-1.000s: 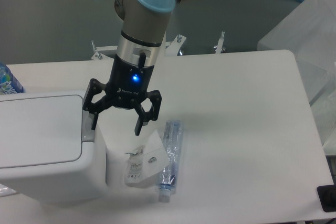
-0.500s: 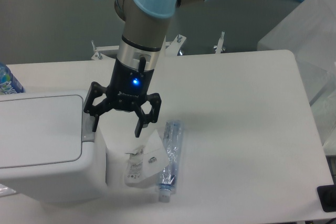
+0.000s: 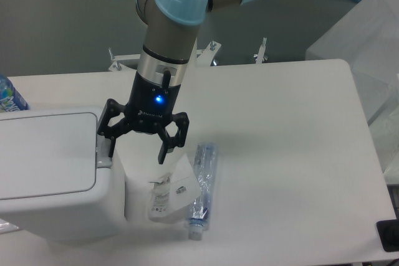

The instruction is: Open the trash can

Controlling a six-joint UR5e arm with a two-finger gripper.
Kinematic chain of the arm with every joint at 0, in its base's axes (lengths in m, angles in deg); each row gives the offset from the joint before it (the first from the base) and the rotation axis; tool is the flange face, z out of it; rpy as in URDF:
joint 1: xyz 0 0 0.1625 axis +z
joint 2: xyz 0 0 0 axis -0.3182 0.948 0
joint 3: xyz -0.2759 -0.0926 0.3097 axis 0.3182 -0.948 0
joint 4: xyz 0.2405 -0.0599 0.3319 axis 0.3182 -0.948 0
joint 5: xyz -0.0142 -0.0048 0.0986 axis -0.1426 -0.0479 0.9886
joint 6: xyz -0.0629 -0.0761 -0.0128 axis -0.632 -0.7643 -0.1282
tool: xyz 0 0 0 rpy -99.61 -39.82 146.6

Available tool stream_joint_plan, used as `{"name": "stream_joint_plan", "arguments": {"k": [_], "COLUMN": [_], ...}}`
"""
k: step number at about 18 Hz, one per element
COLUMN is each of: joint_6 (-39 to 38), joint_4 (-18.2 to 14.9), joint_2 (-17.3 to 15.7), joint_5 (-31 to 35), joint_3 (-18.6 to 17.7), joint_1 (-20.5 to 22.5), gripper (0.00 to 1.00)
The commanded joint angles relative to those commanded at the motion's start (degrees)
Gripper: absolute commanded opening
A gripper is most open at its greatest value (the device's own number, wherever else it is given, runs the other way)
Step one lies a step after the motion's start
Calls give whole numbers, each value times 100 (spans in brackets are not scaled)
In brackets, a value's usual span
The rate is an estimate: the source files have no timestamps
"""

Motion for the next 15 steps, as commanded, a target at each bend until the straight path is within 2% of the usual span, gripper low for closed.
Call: {"name": "stream_joint_plan", "arguments": {"k": [3, 6, 10, 15], "joint_6": [0, 122, 1307, 2038], "joint_4": [0, 9, -9, -26], "joint_2": [18, 35, 35, 35], "joint_5": [0, -17, 35, 386], "joint_3": [9, 289, 834, 1142], "joint_1": [0, 9, 26, 263], "gripper": [100, 100, 100, 100]}}
